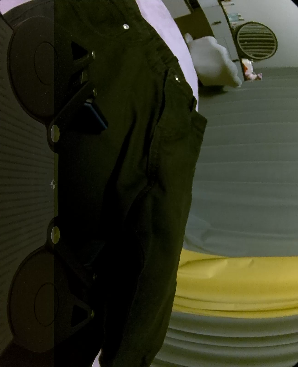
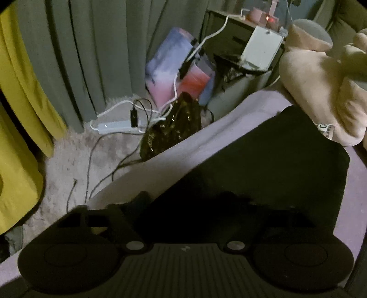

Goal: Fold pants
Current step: 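Roll the right gripper and move it toward the pant leg hem, then close the right gripper on the pant leg hem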

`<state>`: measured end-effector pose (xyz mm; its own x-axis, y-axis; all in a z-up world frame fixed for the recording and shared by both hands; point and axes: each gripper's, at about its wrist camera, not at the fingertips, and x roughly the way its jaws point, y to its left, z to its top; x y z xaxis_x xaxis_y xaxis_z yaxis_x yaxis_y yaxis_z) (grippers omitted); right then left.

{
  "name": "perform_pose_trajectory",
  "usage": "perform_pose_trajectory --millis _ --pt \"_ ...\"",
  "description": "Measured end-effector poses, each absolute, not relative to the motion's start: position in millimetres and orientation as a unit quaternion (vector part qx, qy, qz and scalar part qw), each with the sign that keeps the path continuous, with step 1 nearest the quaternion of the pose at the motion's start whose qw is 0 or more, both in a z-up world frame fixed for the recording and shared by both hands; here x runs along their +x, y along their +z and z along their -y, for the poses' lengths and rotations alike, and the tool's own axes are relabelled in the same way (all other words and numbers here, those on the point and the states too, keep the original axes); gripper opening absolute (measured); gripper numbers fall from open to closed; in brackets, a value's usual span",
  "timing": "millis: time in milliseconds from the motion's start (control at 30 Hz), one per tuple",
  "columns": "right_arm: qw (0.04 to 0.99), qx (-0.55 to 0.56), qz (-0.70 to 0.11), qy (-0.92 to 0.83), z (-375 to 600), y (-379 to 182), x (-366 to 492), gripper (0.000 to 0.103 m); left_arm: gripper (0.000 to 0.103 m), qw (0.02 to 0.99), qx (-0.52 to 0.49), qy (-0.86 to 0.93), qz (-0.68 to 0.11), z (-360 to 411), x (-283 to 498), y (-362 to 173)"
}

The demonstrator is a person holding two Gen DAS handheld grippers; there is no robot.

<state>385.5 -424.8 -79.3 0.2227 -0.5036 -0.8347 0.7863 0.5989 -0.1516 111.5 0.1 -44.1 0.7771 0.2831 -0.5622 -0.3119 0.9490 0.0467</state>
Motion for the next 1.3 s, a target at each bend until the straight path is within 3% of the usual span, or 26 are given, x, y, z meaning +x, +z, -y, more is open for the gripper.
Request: perform_pose_trajectory --millis 33,67,133,367,600,633,933,1033,1167,1300 --pt "0.775 0.159 -0.458 -0.405 425.3 -73.9 379.4 0.026 0.103 0.942 -0.025 0.158 -0.294 -0.1 111.2 -44.3" --pt "0.782 0.168 -0.456 -0.390 427.3 -68.2 371.3 0.016 0.103 0.942 -0.024 0.158 -0.295 -0.3 111.3 -44.2" --pt "0.794 0.182 -0.453 -0.364 428.8 -59.6 353.4 0.010 0.103 0.942 -0.029 0.156 -0.295 -2.2 110.5 -44.0" --pt "0.854 0.227 -0.359 -0.299 381.5 -23.6 207.0 0.007 0.103 0.944 -0.047 0.146 -0.292 -9.0 108.9 -41.0" --pt "0.855 0.270 -0.362 -0.255 335.9 -56.8 69.4 0.007 0.103 0.952 -0.112 0.101 -0.266 -24.3 96.3 -25.0" --pt "0.853 0.258 -0.371 -0.260 333.6 -59.8 64.0 0.002 0.103 0.954 -0.118 0.086 -0.261 -25.6 94.8 -19.8" --pt "0.865 0.309 -0.297 -0.263 367.1 -30.6 46.3 0.009 0.103 0.925 -0.247 -0.008 -0.288 -47.4 113.4 26.0" --pt "0.872 0.313 -0.286 -0.245 373.4 -22.5 63.6 0.038 0.103 0.925 -0.252 -0.011 -0.284 -40.9 109.3 39.3" --pt "0.877 0.271 -0.305 -0.255 370.9 -26.4 95.2 0.039 0.103 0.933 -0.226 -0.026 -0.280 -29.2 115.6 52.0" --pt "0.870 0.218 -0.355 -0.264 368.4 -47.3 124.6 0.038 0.103 0.921 -0.261 -0.032 -0.287 -40.4 135.1 57.4"
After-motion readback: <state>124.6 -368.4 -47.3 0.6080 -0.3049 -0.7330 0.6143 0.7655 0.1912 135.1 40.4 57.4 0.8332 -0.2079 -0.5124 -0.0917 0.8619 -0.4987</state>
